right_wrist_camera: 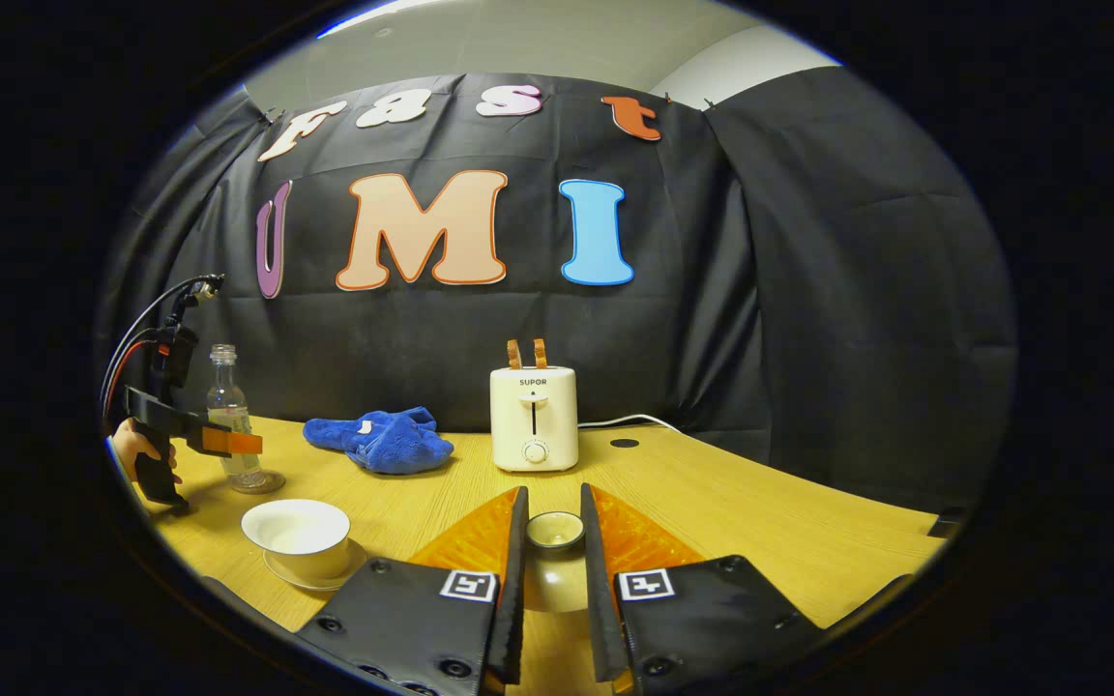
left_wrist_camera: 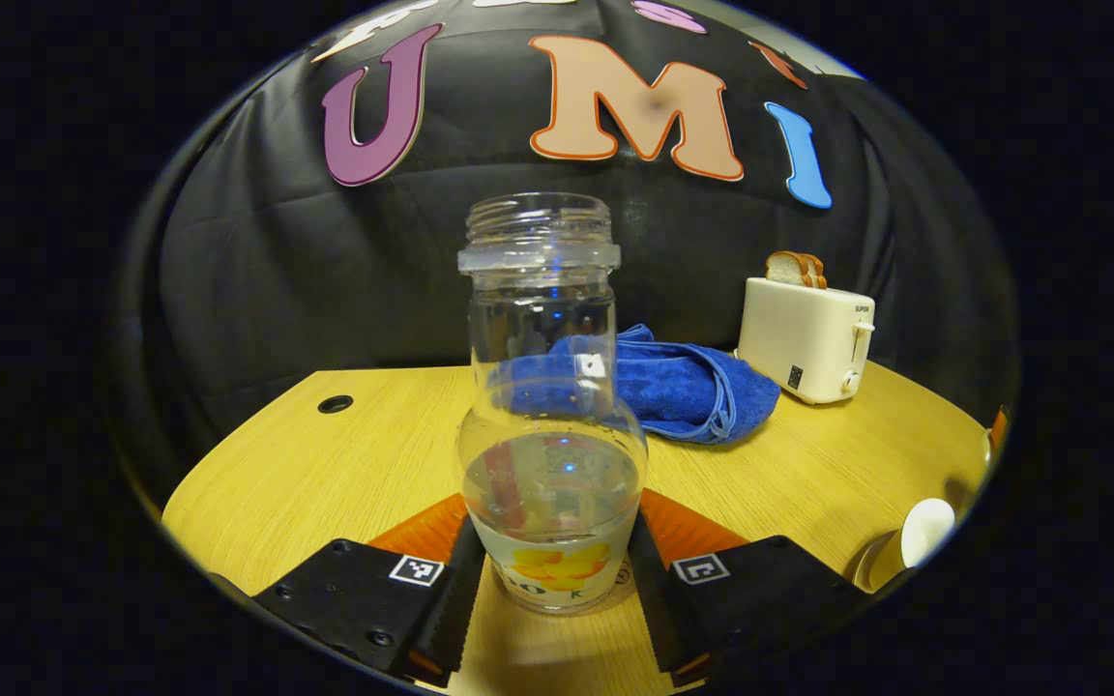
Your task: Open the teacup lid with one hand, grasp the water bottle and pour water into the teacup with the other hand; after pouring, place the water bottle on the coaster and then close the teacup lid.
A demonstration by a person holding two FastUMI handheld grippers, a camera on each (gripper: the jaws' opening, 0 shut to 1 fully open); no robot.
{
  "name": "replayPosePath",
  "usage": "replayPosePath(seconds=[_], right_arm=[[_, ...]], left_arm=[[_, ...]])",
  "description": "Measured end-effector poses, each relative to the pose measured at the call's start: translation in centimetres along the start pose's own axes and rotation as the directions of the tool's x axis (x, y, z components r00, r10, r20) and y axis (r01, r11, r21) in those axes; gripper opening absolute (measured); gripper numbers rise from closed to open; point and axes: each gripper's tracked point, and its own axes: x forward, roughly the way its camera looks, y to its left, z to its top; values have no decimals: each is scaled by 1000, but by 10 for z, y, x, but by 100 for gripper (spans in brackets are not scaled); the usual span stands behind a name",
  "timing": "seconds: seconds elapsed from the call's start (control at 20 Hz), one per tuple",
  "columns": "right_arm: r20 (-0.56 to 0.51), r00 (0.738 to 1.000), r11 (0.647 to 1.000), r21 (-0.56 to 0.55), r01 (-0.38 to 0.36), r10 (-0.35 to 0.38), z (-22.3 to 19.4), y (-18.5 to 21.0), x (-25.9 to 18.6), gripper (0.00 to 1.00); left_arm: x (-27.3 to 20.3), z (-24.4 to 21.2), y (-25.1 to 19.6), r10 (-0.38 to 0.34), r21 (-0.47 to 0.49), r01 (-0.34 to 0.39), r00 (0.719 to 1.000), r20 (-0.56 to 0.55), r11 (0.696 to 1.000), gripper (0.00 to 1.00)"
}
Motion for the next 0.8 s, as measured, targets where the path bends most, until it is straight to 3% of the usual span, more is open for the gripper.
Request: replayPosePath(seconds=[0.35,0.4,0.45,0.55,0.8], right_arm=[[0,1000,1000,0,-1,1,1,1,-1,32],[-1,1000,1000,0,-7,7,0,2,0,31],[-2,1000,1000,1,-14,14,0,3,0,31],[-1,1000,1000,1,-27,27,0,6,0,32],[-3,998,998,3,-67,67,-1,14,0,32]], left_arm=[[-2,4,0,3,-10,-3,1000,13,1000,76],[-4,4,2,9,-12,-9,1000,14,1000,80],[-6,4,3,14,-21,-14,1000,19,1000,90],[-11,8,6,25,-32,-23,998,49,999,95],[-27,5,7,33,-1,-33,995,95,999,95]])
